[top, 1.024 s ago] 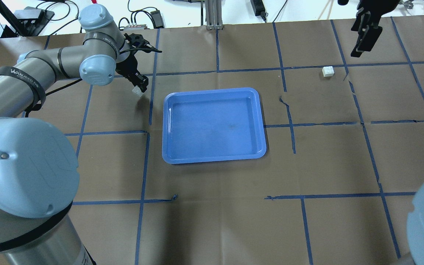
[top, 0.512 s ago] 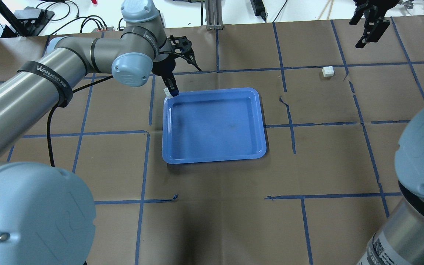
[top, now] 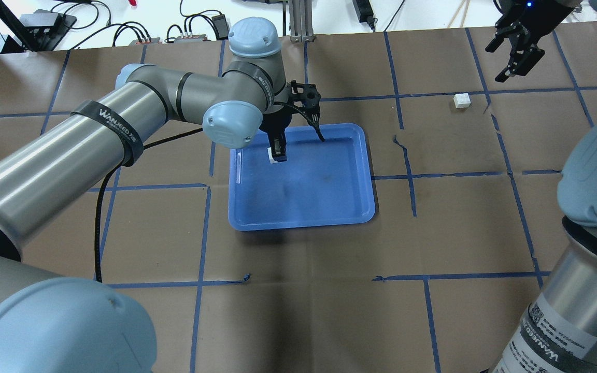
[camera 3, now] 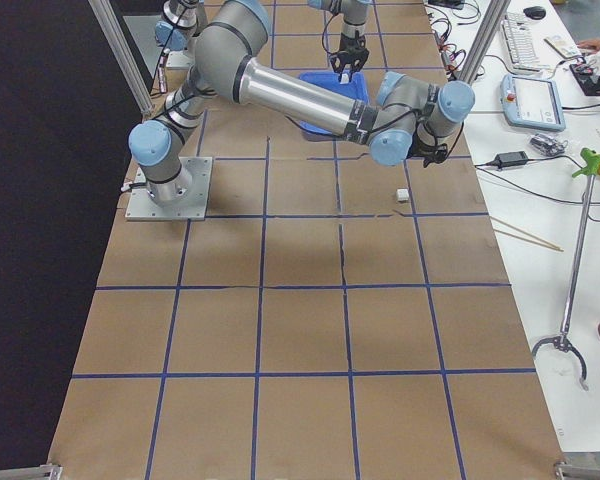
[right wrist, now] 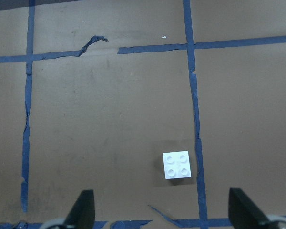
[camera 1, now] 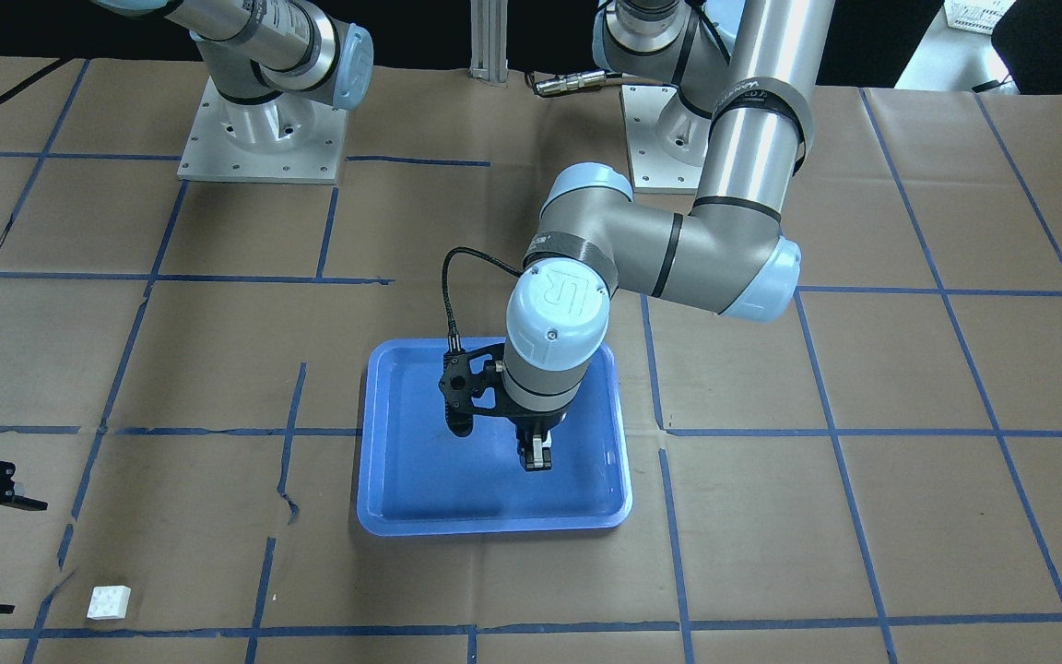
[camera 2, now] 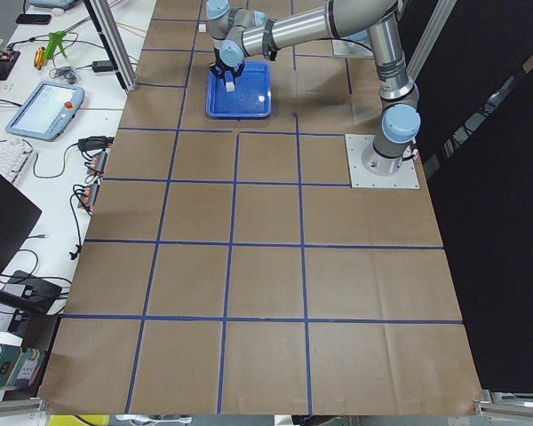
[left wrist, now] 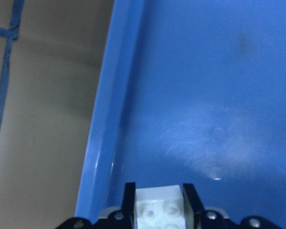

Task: Assemble white blocks and place on blue tray

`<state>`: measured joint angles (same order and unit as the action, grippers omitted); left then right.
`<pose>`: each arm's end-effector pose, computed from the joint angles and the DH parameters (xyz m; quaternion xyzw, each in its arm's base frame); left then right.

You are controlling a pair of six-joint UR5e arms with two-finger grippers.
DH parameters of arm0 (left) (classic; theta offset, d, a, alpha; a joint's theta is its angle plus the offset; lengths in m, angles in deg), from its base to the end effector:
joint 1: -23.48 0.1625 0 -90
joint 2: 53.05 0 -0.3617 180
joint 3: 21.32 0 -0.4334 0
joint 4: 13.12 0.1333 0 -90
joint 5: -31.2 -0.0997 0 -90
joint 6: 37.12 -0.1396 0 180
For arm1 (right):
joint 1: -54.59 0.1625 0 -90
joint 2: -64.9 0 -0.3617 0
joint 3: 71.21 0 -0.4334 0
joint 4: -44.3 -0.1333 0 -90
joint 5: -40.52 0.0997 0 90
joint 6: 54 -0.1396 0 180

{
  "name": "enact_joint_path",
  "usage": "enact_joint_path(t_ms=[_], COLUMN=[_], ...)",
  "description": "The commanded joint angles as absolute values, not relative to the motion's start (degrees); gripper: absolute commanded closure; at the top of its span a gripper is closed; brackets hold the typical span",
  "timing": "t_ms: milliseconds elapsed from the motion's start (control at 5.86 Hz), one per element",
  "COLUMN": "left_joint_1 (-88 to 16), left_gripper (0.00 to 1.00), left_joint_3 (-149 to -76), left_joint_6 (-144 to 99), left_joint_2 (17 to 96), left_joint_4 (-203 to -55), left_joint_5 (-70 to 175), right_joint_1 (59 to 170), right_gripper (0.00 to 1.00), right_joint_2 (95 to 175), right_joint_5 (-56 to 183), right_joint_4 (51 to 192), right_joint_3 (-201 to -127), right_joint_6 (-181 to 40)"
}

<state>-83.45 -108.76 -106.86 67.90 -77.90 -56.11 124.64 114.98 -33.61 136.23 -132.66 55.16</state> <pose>-0.3257 -0.5898 0.1219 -0.6853 -0.7273 -0.0143 0.0333 -0.0890 -0.7478 0.2056 -0.6850 0.7107 -0.0892 0.1327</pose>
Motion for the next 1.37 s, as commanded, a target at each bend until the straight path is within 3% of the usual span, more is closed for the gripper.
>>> enact_joint_path(t_ms=[0, 1195], left_joint_1=[-87.1, -87.0], left_gripper=[0.89, 0.75], left_joint_3=[-111.0, -116.0], left_joint_6=[-111.7, -111.7], left_joint_2=[69.2, 69.6], left_joint_4=[-76.3, -69.5], left_joint_5=[-56.6, -55.7], right_joint_1=[124.3, 123.1], right_gripper=[0.00, 0.00], right_joint_2=[112.3, 107.7], right_joint_5=[-28.8, -26.2], right_joint_4=[137.9, 144.2], right_joint_3=[-134.2, -137.7], right_joint_6=[59.3, 63.2])
